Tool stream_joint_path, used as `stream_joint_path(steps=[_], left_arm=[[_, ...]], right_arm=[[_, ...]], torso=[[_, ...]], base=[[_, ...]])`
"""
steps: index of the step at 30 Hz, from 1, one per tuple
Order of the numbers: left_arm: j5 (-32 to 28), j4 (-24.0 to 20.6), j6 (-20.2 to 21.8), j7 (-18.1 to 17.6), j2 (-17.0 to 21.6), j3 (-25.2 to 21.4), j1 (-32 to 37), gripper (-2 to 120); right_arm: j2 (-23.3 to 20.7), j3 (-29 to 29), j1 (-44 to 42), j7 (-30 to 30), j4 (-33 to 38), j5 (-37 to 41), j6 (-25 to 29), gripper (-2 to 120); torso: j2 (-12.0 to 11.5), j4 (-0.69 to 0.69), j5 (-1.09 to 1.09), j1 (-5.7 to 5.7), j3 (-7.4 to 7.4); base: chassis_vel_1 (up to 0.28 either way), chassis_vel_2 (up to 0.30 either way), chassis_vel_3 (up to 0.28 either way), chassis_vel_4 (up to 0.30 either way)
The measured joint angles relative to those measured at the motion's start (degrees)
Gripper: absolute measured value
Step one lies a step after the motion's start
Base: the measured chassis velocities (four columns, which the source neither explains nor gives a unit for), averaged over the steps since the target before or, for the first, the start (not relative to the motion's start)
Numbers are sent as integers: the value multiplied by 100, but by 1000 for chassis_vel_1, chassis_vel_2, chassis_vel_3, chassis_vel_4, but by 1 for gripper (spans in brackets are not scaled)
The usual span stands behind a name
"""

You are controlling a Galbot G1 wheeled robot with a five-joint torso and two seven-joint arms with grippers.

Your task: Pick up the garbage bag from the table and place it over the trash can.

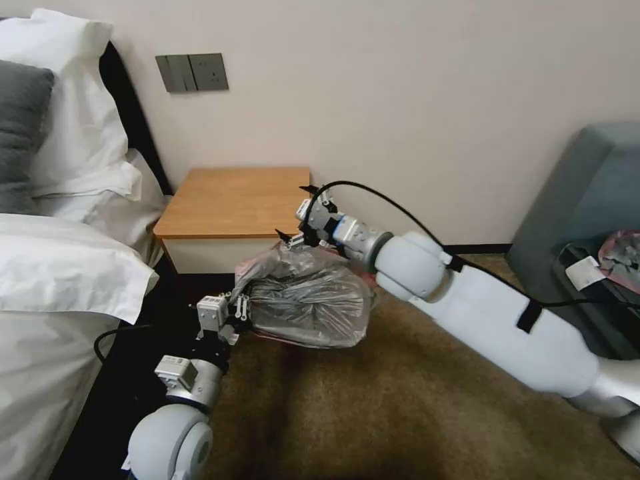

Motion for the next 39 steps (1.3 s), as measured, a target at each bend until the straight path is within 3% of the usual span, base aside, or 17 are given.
stream_joint_path(steps=[6, 15, 39], left_arm=[[370, 207, -223, 32, -10, -4, -87, 9], [741, 286, -546, 91, -7, -19, -82, 9], [1244, 158, -1028, 222, -8, 16, -11, 9]], right_arm=[[-416, -83, 633, -1251, -128, 186, -37, 100], [-687, -942, 1460, -1803, -561, 315, 278, 100], [-117, -1510, 1920, -1743, -1114, 1148, 344, 100]], torso=[[0, 0, 0, 0, 0], [0, 1, 0, 0, 0], [0, 1, -1, 0, 0]], base=[[0, 0, 0, 0], [0, 0, 0, 0], [0, 0, 0, 0]])
